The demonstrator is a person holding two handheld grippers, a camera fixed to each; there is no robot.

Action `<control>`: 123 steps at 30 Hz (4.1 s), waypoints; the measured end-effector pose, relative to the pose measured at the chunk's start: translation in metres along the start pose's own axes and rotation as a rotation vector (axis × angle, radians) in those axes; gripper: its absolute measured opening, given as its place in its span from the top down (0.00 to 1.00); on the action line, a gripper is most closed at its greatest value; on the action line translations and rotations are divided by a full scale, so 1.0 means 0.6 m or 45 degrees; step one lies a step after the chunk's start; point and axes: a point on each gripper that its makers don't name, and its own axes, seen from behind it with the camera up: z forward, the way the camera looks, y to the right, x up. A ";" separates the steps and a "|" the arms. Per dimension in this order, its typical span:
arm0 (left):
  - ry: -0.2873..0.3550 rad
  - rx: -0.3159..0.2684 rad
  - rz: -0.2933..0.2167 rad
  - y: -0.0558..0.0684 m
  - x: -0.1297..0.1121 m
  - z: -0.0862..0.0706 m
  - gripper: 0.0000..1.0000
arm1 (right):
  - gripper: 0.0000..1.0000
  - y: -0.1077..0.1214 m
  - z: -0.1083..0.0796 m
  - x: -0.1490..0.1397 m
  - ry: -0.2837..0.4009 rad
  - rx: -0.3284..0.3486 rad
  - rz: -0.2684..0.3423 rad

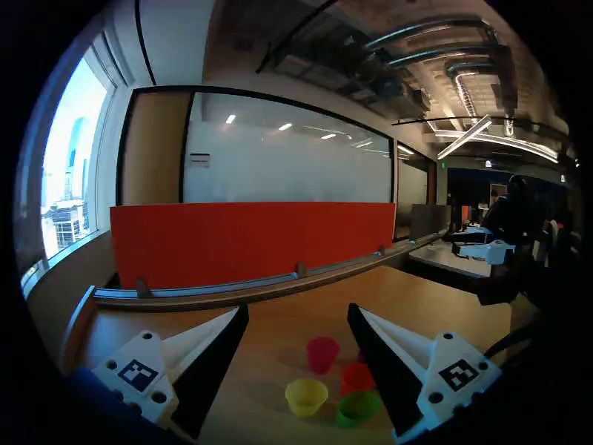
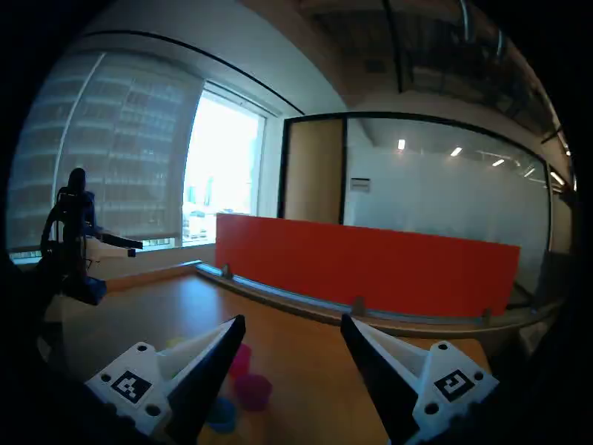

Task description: Pour water

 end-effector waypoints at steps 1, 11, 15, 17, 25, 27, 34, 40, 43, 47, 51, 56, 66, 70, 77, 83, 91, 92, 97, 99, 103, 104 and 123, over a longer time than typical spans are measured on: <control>-0.002 -0.020 0.000 0.005 0.002 0.000 0.01 | 0.00 -0.006 0.000 0.002 -0.001 0.023 0.003; -0.020 -0.163 0.023 0.038 0.015 0.002 0.01 | 0.00 -0.044 0.005 0.011 -0.018 0.171 -0.014; -0.030 -0.203 0.025 0.046 0.012 0.006 0.01 | 0.00 -0.054 0.007 0.011 -0.027 0.208 -0.013; -0.037 -0.221 0.039 0.050 0.008 0.007 0.01 | 0.00 -0.059 0.008 0.009 -0.036 0.228 -0.011; -0.095 -0.263 0.088 0.058 -0.011 0.011 0.01 | 0.00 -0.078 0.008 -0.008 -0.107 0.335 -0.038; -0.114 -0.280 0.094 0.061 -0.018 0.012 0.01 | 0.00 -0.085 0.007 -0.013 -0.129 0.368 -0.054; -0.167 -0.336 0.136 0.069 -0.043 0.016 0.01 | 0.00 -0.104 0.006 -0.033 -0.190 0.456 -0.093; -0.188 -0.365 0.152 0.073 -0.061 0.019 0.01 | 0.00 -0.116 0.003 -0.057 -0.243 0.507 -0.125; -0.193 -0.367 0.149 0.071 -0.066 0.020 0.01 | 0.00 -0.120 0.004 -0.067 -0.266 0.518 -0.136; -0.204 -0.389 0.139 0.073 -0.077 0.019 0.01 | 0.00 -0.122 0.005 -0.082 -0.294 0.531 -0.143; -0.244 -0.419 0.128 0.078 -0.097 0.019 0.01 | 0.00 -0.124 0.006 -0.099 -0.321 0.544 -0.148; -0.302 -0.432 0.121 0.079 -0.128 0.022 0.01 | 0.00 -0.127 0.006 -0.122 -0.355 0.564 -0.156; -0.377 -0.436 0.173 0.085 -0.193 0.026 0.01 | 0.00 -0.121 0.010 -0.183 -0.414 0.576 -0.153; -0.409 -0.443 0.182 0.089 -0.221 0.028 0.01 | 0.00 -0.120 0.011 -0.210 -0.440 0.581 -0.152; -0.447 -0.467 0.196 0.101 -0.262 0.032 0.01 | 0.00 -0.123 0.013 -0.254 -0.488 0.597 -0.178; -0.483 -0.495 0.206 0.113 -0.296 0.033 0.01 | 0.00 -0.127 0.014 -0.289 -0.528 0.610 -0.184; -0.555 -0.535 0.208 0.124 -0.343 0.027 0.01 | 0.00 -0.131 0.018 -0.324 -0.564 0.622 -0.176; -0.562 -0.538 0.211 0.125 -0.348 0.026 0.01 | 0.00 -0.131 0.018 -0.328 -0.568 0.623 -0.176; -0.598 -0.554 0.222 0.128 -0.369 0.022 0.01 | 0.00 -0.134 0.016 -0.348 -0.594 0.637 -0.184; -0.611 -0.563 0.224 0.130 -0.377 0.021 0.01 | 0.00 -0.135 0.015 -0.356 -0.604 0.642 -0.187; -0.637 -0.580 0.239 0.135 -0.392 0.020 0.00 | 0.00 -0.135 0.014 -0.367 -0.621 0.647 -0.190; -0.642 -0.583 0.244 0.136 -0.395 0.020 0.00 | 0.00 -0.135 0.015 -0.369 -0.623 0.648 -0.190; -0.704 -0.612 0.277 0.153 -0.445 0.041 0.00 | 0.00 -0.134 0.018 -0.380 -0.642 0.659 -0.199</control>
